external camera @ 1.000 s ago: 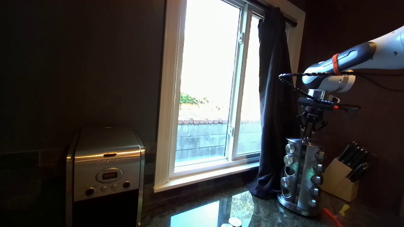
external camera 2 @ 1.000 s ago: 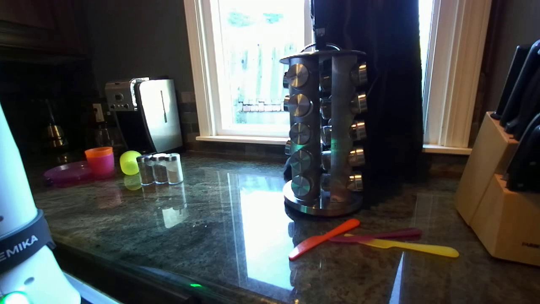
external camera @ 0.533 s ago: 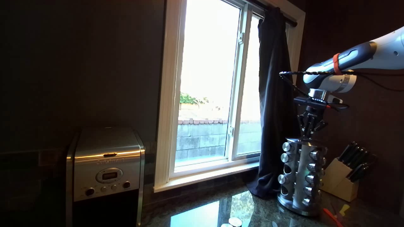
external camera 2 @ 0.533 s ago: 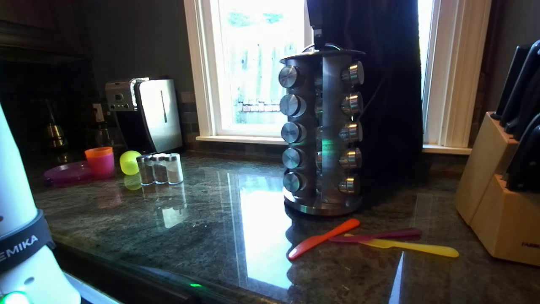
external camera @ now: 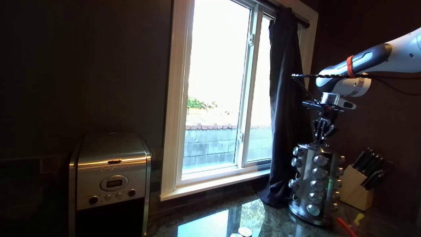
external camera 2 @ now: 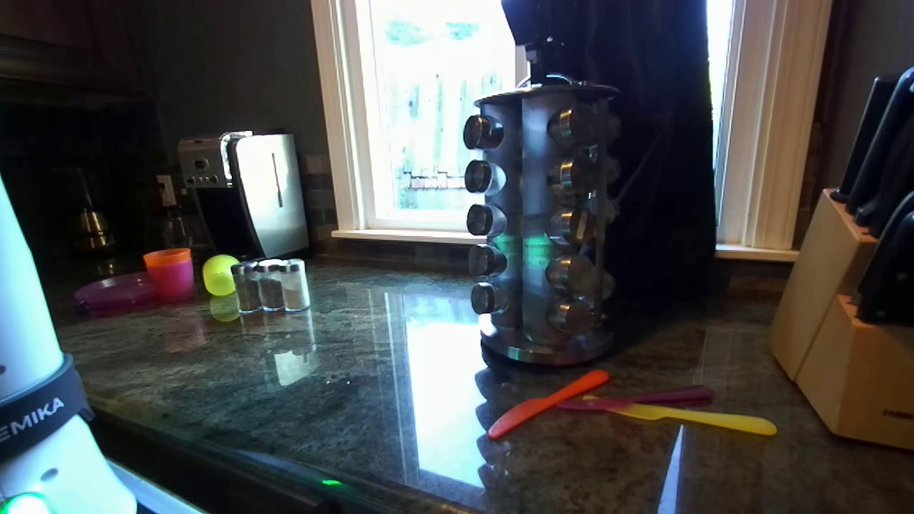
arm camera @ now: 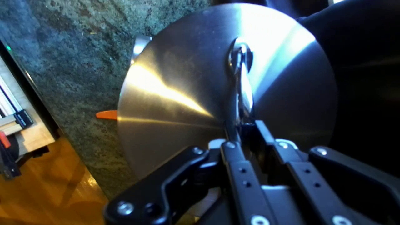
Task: Take a jar out of the jar stand
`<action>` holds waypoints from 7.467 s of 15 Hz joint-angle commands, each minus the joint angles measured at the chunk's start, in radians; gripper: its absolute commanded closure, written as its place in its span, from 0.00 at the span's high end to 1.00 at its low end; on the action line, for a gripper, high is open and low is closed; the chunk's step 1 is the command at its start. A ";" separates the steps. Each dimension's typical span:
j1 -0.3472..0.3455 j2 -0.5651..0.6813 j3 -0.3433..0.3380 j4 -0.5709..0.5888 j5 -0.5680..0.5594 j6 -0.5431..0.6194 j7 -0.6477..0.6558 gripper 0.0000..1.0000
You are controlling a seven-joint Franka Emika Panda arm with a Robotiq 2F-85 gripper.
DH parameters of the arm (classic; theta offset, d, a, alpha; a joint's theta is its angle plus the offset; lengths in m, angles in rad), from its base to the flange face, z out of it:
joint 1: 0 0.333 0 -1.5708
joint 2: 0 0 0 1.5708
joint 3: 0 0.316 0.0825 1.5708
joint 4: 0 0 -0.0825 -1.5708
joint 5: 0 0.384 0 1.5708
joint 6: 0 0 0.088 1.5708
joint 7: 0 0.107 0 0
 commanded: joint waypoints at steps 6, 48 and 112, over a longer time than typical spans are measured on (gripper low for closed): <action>0.000 0.011 -0.029 0.024 0.096 -0.037 0.351 0.04; 0.065 -0.370 0.175 -0.285 -0.271 0.033 0.655 1.00; 0.336 0.002 0.272 -0.420 -1.318 -0.004 0.829 0.25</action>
